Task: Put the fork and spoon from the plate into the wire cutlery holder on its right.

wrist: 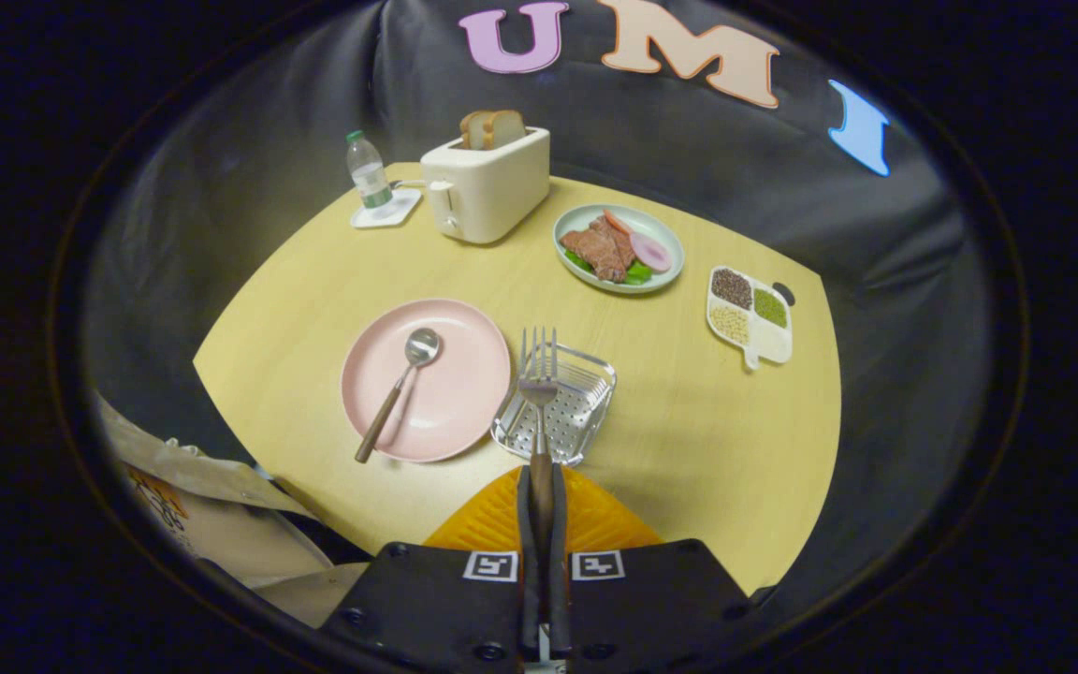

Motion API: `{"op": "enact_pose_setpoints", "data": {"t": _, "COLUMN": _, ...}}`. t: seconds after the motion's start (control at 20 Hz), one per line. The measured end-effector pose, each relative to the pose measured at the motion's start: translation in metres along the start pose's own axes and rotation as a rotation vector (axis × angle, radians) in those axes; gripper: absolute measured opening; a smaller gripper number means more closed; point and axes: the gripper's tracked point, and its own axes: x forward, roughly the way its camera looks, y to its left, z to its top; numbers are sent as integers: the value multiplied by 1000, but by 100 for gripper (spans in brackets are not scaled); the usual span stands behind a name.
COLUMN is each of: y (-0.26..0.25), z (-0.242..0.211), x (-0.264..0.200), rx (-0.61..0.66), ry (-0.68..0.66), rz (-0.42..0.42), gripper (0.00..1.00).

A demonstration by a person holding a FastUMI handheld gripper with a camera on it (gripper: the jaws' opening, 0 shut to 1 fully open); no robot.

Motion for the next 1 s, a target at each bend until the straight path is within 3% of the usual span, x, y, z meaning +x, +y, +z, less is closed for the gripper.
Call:
{"op": "enact_pose_setpoints", "data": {"t": 0.55, "y": -16, "z": -12, "x": 26, "rx": -73, "ry": 193, "rz": 43, "gripper": 7}}
{"op": "enact_pose_setpoints", "data": {"t": 1.0, "y": -16, "z": -8, "x": 39, "rx": -98, "ry": 256, "rz": 35, "gripper": 11}}
